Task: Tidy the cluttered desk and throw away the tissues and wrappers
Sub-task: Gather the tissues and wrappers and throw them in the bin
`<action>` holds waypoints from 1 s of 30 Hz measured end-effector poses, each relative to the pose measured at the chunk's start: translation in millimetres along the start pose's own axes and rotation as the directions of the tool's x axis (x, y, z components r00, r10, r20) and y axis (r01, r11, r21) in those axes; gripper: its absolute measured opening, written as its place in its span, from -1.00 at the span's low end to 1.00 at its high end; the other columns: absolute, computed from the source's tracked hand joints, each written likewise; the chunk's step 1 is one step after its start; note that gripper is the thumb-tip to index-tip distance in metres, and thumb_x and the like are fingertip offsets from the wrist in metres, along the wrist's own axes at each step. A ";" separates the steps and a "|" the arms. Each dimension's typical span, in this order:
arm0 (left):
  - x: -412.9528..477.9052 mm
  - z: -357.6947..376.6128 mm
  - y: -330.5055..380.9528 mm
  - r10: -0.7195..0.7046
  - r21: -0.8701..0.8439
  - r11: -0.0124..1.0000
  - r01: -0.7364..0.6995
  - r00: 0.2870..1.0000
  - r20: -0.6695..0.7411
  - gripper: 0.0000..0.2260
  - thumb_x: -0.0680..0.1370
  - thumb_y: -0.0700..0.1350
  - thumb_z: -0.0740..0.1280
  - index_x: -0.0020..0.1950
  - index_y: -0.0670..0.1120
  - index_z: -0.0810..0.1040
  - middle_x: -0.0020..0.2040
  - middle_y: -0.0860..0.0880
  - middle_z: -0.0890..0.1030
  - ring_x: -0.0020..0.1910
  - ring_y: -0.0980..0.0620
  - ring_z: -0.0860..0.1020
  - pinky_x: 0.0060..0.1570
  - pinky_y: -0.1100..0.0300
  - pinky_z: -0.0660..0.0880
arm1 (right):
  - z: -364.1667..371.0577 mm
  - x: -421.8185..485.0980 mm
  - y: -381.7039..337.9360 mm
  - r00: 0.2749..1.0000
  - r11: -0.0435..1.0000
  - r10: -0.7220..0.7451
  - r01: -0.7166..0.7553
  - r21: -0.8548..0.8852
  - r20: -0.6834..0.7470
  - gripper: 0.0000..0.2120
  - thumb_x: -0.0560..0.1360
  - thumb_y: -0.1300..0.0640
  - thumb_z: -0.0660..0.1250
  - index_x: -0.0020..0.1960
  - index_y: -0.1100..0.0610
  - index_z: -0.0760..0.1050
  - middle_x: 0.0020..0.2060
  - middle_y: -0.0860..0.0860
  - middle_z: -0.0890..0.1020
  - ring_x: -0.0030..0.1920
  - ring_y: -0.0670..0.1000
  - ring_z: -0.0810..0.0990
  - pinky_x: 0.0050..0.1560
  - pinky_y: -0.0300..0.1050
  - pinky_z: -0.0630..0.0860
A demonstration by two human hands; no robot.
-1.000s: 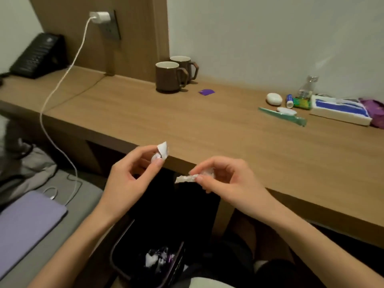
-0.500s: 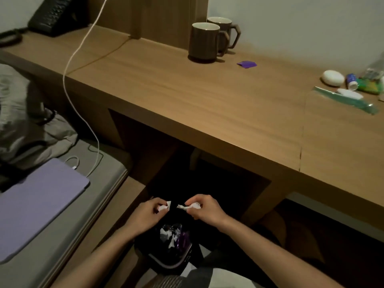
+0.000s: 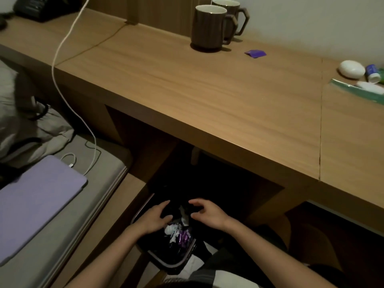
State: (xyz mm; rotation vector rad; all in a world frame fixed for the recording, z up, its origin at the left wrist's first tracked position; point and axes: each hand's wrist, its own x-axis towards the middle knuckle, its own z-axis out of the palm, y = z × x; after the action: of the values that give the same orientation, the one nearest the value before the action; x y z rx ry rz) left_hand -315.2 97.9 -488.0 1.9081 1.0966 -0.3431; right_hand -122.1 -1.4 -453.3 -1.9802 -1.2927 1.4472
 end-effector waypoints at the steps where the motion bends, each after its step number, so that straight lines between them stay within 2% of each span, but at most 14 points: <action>1: -8.3 -6.0 9.4 0.045 0.026 0.999 -0.044 0.998 -0.042 -0.46 0.59 0.00 0.23 0.52 -0.04 0.13 0.42 -0.05 0.38 0.35 0.05 0.40 0.26 0.28 0.34 | -7.3 -10.0 -5.5 0.999 0.999 -0.047 0.047 -0.010 -0.003 -0.56 0.54 0.14 0.32 0.40 0.02 0.36 0.29 0.01 0.47 0.13 0.01 0.59 0.18 -0.16 0.52; 4: -41.1 -24.7 41.9 0.191 0.049 0.982 -0.185 0.955 -0.225 -0.63 0.58 -0.02 0.25 0.39 0.08 0.34 0.23 0.09 0.53 0.20 0.18 0.50 0.15 0.33 0.42 | -31.1 -51.2 -30.4 0.972 0.972 -0.227 0.222 -0.078 -0.057 -0.62 0.55 0.13 0.31 0.36 -0.02 0.42 0.23 -0.05 0.54 0.08 -0.10 0.60 0.14 -0.20 0.54; 6: -69.6 -35.9 67.5 0.297 0.031 0.951 -0.307 0.886 -0.357 -0.72 0.57 -0.03 0.27 0.27 0.19 0.42 0.10 0.22 0.58 0.09 0.30 0.53 0.10 0.33 0.47 | -46.3 -84.8 -50.3 0.927 0.930 -0.361 0.349 -0.119 -0.101 -0.65 0.55 0.13 0.31 0.33 -0.03 0.46 0.18 -0.10 0.58 0.06 -0.16 0.60 0.13 -0.20 0.54; 8: -102.3 -46.3 96.5 0.377 0.019 0.910 -0.415 0.806 -0.457 -0.75 0.56 -0.05 0.28 0.21 0.21 0.48 0.03 0.24 0.61 0.04 0.36 0.53 0.05 0.41 0.46 | -61.3 -122.1 -71.3 0.874 0.882 -0.468 0.452 -0.133 -0.135 -0.67 0.55 0.14 0.31 0.31 -0.03 0.48 0.15 -0.16 0.60 0.09 -0.20 0.59 0.15 -0.21 0.53; 12: -161.3 -69.2 160.5 0.490 -0.025 0.796 -0.605 0.668 -0.560 -0.76 0.56 -0.07 0.29 0.20 0.17 0.52 0.01 0.21 0.64 0.00 0.31 0.57 -0.06 0.48 0.45 | -95.6 -194.8 -107.7 0.740 0.780 -0.626 0.597 -0.189 -0.246 -0.70 0.55 0.18 0.31 0.26 -0.01 0.52 0.08 -0.19 0.63 0.12 -0.21 0.58 0.12 -0.30 0.50; 16: -188.8 -89.7 220.6 0.571 -0.036 0.680 -0.732 0.561 -0.600 -0.72 0.56 -0.15 0.30 0.23 0.11 0.53 0.00 0.12 0.66 0.04 0.17 0.59 0.06 0.33 0.48 | -136.3 -242.3 -125.0 0.565 0.686 -0.722 0.661 -0.304 -0.399 -0.72 0.54 0.22 0.32 0.23 0.07 0.55 0.04 -0.12 0.66 0.03 -0.09 0.64 0.04 -0.20 0.56; 19: -192.3 -100.5 261.8 0.622 -0.008 0.628 -0.779 0.508 -0.596 -0.72 0.56 -0.13 0.28 0.24 0.11 0.51 0.01 0.14 0.65 0.04 0.17 0.59 0.04 0.34 0.50 | -173.1 -258.8 -123.0 0.468 0.666 -0.739 0.617 -0.420 -0.485 -0.71 0.52 0.17 0.30 0.23 0.02 0.53 0.03 -0.17 0.65 0.01 -0.09 0.63 0.01 -0.23 0.56; 22: -180.5 -108.1 297.6 0.657 0.015 0.593 -0.805 0.473 -0.587 -0.71 0.56 -0.11 0.28 0.26 0.10 0.49 0.03 0.14 0.64 0.04 0.15 0.58 0.02 0.30 0.52 | -214.6 -263.3 -107.7 0.407 0.701 -0.707 0.512 -0.497 -0.578 -0.74 0.53 0.18 0.32 0.20 0.02 0.55 0.02 -0.19 0.65 0.00 -0.13 0.61 -0.01 -0.26 0.55; 27: -127.7 -117.5 346.2 0.656 0.075 0.628 -0.775 0.474 -0.588 -0.69 0.56 -0.09 0.28 0.31 0.08 0.45 0.16 0.13 0.56 0.13 0.21 0.51 0.08 0.29 0.49 | -280.8 -248.6 -69.1 0.385 0.820 -0.572 0.258 -0.511 -0.724 -0.74 0.52 0.14 0.34 0.19 -0.03 0.55 0.03 -0.21 0.59 0.02 -0.14 0.54 0.08 -0.05 0.54; 30: -86.4 -123.3 363.5 0.617 0.092 0.685 -0.722 0.509 -0.600 -0.66 0.57 -0.07 0.27 0.35 0.08 0.41 0.27 0.10 0.48 0.24 0.15 0.44 0.18 0.17 0.45 | -307.5 -233.3 -50.8 0.397 0.870 -0.483 0.118 -0.478 -0.781 -0.72 0.52 0.13 0.33 0.22 -0.03 0.53 0.13 -0.11 0.56 0.14 -0.10 0.45 0.20 -0.06 0.44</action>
State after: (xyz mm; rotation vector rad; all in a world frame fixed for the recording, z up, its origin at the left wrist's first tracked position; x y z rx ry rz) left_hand -95.2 68.5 -163.1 2.1628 0.5975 0.8406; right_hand 115.7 -104.0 -162.6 -2.0315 -1.2875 -0.1511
